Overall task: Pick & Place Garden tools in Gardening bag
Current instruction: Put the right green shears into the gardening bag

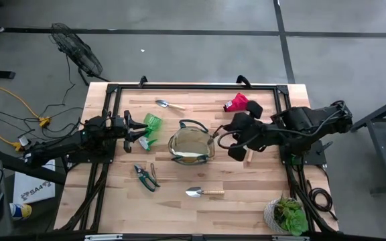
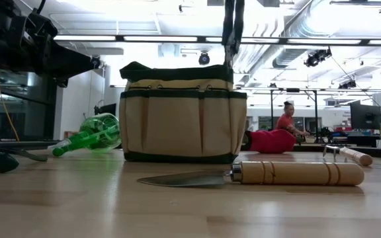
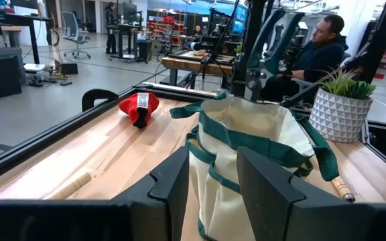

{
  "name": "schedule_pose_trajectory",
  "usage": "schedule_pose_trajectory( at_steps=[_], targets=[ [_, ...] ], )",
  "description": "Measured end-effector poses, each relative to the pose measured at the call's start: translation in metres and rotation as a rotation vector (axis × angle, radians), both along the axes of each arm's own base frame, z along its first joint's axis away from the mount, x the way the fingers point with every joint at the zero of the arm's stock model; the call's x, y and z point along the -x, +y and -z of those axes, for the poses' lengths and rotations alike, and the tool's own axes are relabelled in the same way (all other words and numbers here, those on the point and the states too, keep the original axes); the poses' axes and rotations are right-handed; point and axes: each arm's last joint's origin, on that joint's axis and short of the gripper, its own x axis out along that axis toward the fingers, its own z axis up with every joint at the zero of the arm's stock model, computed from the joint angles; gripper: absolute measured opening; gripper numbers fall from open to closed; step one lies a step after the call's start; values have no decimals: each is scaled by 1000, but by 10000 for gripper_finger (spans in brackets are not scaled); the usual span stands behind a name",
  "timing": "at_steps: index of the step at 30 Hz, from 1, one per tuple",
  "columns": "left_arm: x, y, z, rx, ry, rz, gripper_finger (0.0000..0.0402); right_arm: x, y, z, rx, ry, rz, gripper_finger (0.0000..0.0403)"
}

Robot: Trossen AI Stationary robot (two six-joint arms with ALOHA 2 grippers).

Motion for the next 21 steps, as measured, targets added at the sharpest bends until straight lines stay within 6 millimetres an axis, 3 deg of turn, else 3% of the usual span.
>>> schedule_pose_trajectory(
  at_steps=[21],
  targets=[
    [0,0,0,0,0,0,124,-6,-12,-1,-2,28,-69,5]
  ],
)
